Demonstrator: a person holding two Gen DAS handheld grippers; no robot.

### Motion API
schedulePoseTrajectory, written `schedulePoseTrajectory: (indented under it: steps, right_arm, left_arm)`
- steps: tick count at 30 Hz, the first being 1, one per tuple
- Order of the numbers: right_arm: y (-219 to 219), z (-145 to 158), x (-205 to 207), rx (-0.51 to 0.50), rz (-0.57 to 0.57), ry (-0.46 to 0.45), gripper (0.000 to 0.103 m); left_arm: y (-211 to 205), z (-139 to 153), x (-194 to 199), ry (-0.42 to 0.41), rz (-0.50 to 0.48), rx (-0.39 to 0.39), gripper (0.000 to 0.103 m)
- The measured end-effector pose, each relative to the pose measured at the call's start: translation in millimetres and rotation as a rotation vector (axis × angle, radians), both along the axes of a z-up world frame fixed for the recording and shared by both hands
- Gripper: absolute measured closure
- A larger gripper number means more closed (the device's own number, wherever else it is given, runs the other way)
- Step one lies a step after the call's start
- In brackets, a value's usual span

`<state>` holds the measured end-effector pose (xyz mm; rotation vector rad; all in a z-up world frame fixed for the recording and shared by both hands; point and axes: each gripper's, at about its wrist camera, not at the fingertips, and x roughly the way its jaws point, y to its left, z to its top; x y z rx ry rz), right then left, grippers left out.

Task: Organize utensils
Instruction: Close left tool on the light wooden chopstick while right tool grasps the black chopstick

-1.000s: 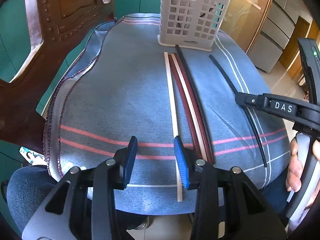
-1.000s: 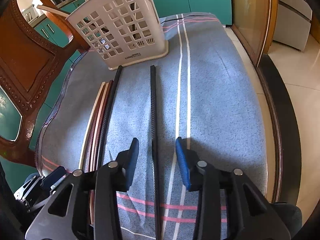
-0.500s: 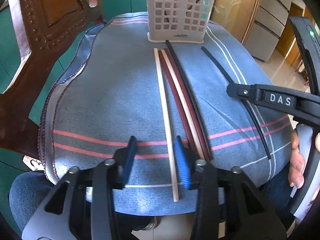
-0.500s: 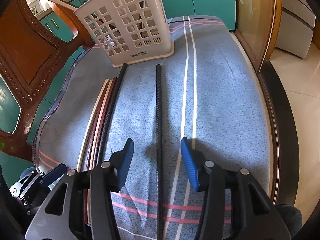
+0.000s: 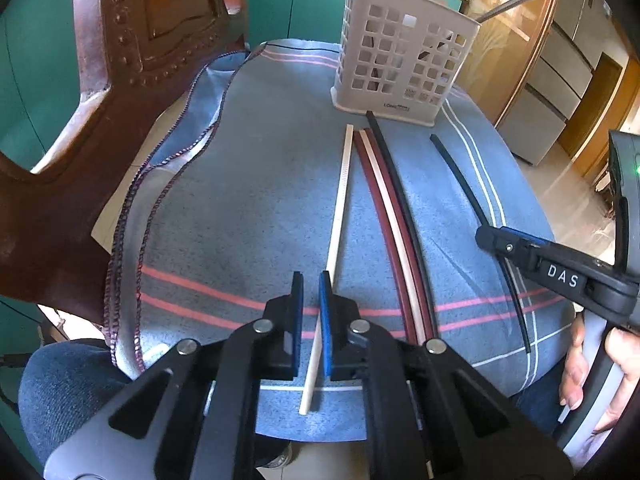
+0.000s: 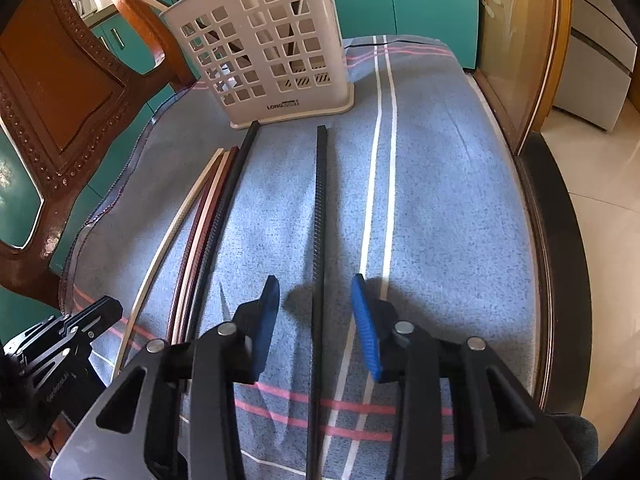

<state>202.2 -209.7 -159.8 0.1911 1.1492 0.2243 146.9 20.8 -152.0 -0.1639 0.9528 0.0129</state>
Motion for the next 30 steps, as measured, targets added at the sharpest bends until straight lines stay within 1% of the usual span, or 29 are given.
schedulePoseTrajectory:
  steps: [3, 6, 9, 12, 15, 20, 24, 30]
  right_arm:
    - [-0.2, -0.1, -0.1, 0.002, 0.000, -0.001, 0.065]
    - [0.8, 0.1, -0.6, -0.006, 0.006, -0.002, 0.065]
    - [3.3, 0.5, -2.0, -0.028, 0.017, -0.009, 0.065]
    - [6.2, 1.0, -2.0, -0.047, 0.022, -0.012, 0.065]
    - [7.8, 2.3, 2.1, -0.062, 0.025, -0.013, 0.065]
    - [11.9, 5.4, 19.1, -0.111, 0.027, -0.011, 0.065]
    - [20.8, 6.9, 32.6, -0.139, 0.060, -0.016, 0.065]
    - [29.5, 1.5, 47.1, -0.143, 0.099, -0.003, 0.065]
  left_arm:
    - [-2.7, -2.1, 0.7, 0.009, -0.005, -0.003, 0.094]
    - [-7.6, -3.8, 0.4, 0.013, -0.018, 0.004, 0.089]
    - [-10.7, -4.2, 1.0, 0.008, -0.019, 0.003, 0.081]
    - [-14.9, -2.6, 4.6, -0.002, -0.030, 0.009, 0.079]
    - [-19.4, -1.7, 12.5, -0.013, -0.045, 0.037, 0.075]
    - [-21.2, -4.6, 31.3, 0.000, -0.059, 0.053, 0.073]
    - [-21.6, -7.2, 40.7, 0.019, -0.075, 0.064, 0.072]
    - [-21.8, -11.9, 55.7, 0.048, -0.087, 0.061, 0.071]
